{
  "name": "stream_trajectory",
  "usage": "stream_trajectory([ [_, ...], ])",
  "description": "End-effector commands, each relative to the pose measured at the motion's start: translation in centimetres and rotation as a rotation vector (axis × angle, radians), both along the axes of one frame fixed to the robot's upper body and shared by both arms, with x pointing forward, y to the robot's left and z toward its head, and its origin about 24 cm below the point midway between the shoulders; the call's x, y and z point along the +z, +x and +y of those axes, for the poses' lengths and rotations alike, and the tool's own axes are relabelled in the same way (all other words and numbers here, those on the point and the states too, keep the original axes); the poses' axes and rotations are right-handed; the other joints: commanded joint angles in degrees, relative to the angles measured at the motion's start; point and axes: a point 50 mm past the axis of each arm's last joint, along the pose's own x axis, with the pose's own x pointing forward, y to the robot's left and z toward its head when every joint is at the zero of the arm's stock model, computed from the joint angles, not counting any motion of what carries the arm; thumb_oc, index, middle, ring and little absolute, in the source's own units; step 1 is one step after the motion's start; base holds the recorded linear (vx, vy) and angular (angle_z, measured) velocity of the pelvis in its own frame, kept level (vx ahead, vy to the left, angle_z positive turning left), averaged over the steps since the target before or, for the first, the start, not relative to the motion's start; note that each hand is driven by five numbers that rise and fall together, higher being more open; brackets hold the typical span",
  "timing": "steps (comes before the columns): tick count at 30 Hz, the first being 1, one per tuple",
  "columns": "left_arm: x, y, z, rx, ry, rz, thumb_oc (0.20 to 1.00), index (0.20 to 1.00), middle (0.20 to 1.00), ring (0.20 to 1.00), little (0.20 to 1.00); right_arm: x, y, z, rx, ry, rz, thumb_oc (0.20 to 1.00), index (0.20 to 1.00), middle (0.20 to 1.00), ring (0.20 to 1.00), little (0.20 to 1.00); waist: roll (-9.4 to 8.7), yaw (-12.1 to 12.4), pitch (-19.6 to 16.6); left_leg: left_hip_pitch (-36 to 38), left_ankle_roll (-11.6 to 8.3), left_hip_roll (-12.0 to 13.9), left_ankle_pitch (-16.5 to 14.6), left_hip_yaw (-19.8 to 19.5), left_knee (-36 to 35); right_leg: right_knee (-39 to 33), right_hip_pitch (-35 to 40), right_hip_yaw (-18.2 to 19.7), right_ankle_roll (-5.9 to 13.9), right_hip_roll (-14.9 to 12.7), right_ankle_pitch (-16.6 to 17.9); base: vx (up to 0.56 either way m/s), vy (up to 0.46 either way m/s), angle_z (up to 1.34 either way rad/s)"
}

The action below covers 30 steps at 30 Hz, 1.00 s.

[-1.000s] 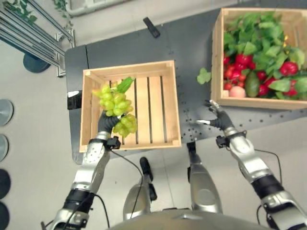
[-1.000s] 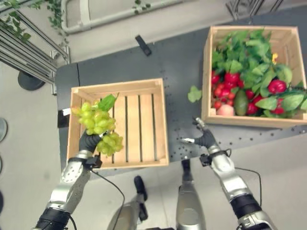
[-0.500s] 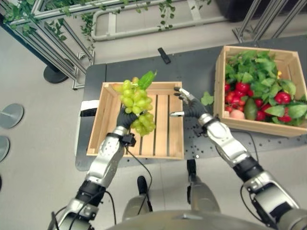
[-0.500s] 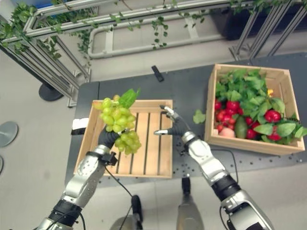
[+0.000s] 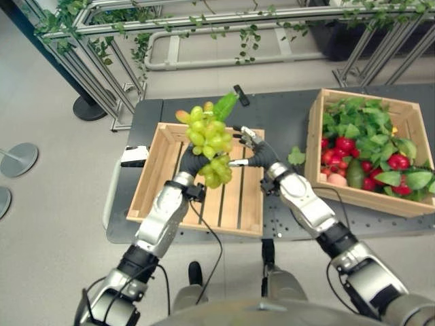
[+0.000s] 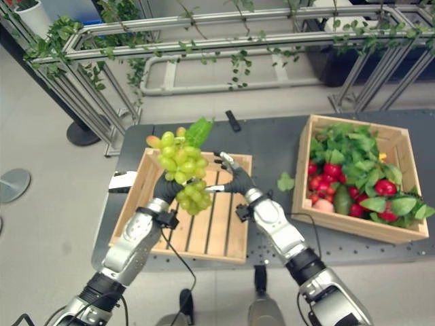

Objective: Pick up the fruits from the basket on one side to the basket on the other side

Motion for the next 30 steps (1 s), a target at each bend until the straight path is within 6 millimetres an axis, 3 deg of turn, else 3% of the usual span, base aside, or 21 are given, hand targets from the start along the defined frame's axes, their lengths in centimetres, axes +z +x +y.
stream_trajectory([
  [1,3.6,1.5,-3.1,-0.102,-0.059,-0.128,0.2,0.2,0.2,0.2,0.2,3.0,1.1,2.4,0.049,0.094,-0.09,1.0,1.0,1.0,1.0,1.0,-1.46,0.82,-2.32,-3.53,1.07,-0.44,-3.64,-1.25,3.75,0.91,6.25,-1.11,4.33,-1.63,-11.69,0.03,-0.016,0.04],
  [10,3.4,1.2,-6.4,-0.183,-0.12,-0.069,0.2,0.2,0.2,0.2,0.2,3.5,1.3,4.8,0.085,0.165,-0.064,1.0,1.0,1.0,1.0,1.0,-1.94,0.86,-2.89,-2.65,1.02,-0.28,-3.75,-1.43,3.53,0.73,7.15,-1.12,4.29,-1.46,-11.9,0.01,-0.007,0.0],
  [22,4.6,0.5,-10.3,-0.322,-0.157,-0.065,0.2,0.2,0.2,0.2,0.2,3.4,1.7,7.8,0.122,0.238,0.029,1.0,1.0,1.0,1.0,1.0,-2.02,1.06,-2.81,-2.73,0.75,0.06,-3.46,-1.97,3.37,0.64,7.31,-1.46,4.02,-0.96,-12.21,0.0,0.0,0.0],
  [27,5.0,0.5,-10.1,-0.343,-0.139,-0.091,0.2,0.2,0.2,0.2,0.2,3.1,1.7,8.4,0.173,0.327,0.123,1.0,1.0,1.0,1.0,1.0,-2.14,1.53,-2.73,-2.73,0.54,0.18,-3.31,-2.0,3.33,0.6,7.4,-1.6,3.88,-0.85,-12.21,0.0,0.0,0.0],
  [30,5.4,0.9,-8.2,-0.3,-0.129,-0.128,0.2,0.2,0.2,0.2,0.2,4.2,1.4,7.4,0.217,0.302,0.052,1.0,1.0,1.0,1.0,1.0,-2.29,1.58,-2.75,-2.52,0.44,0.36,-3.29,-1.88,3.26,0.54,7.6,-1.64,3.87,-0.76,-12.24,0.0,0.0,0.0],
])
